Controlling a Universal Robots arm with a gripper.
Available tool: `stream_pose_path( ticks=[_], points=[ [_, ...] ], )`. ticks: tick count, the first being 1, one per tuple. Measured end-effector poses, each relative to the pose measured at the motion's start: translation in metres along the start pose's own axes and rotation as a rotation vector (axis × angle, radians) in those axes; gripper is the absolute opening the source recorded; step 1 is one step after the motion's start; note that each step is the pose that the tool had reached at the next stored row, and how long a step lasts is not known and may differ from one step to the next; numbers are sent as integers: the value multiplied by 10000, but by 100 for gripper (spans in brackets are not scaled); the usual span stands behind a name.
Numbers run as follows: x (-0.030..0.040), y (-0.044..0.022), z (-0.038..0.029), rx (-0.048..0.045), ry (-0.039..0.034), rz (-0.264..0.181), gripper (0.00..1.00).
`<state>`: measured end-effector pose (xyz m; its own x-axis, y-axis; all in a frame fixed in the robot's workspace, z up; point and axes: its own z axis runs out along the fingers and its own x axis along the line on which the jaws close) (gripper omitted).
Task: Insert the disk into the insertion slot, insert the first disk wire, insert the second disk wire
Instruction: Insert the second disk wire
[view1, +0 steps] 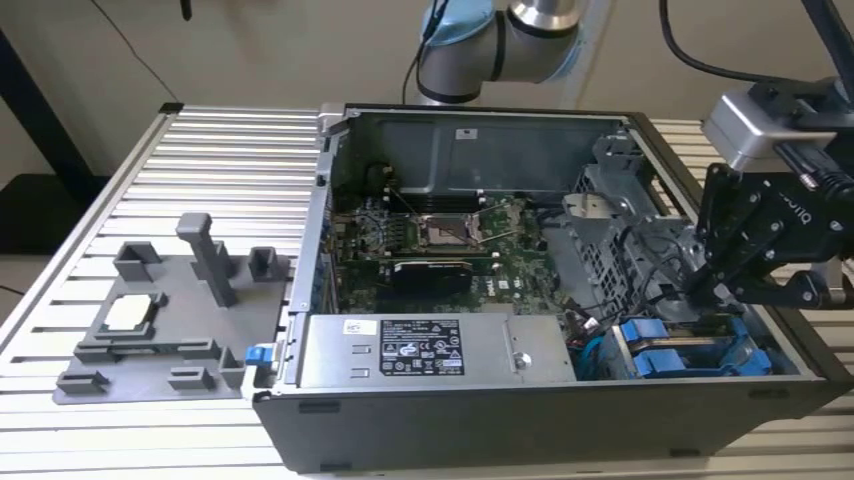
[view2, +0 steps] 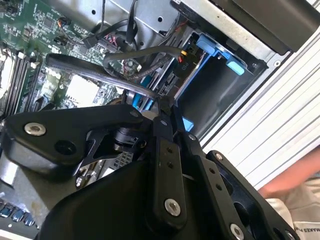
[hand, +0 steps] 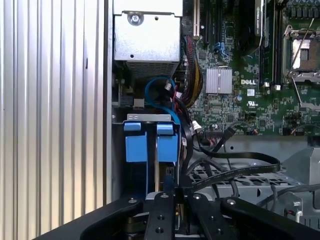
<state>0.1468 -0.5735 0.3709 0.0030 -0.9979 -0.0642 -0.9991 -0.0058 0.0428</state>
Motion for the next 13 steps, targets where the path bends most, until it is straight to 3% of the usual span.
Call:
stream_pose_path(
  ticks=[4, 13],
  points=[
    [5, -3, 61, 7, -98, 24, 16],
    [17, -39, 157, 27, -109, 205, 16]
  ],
)
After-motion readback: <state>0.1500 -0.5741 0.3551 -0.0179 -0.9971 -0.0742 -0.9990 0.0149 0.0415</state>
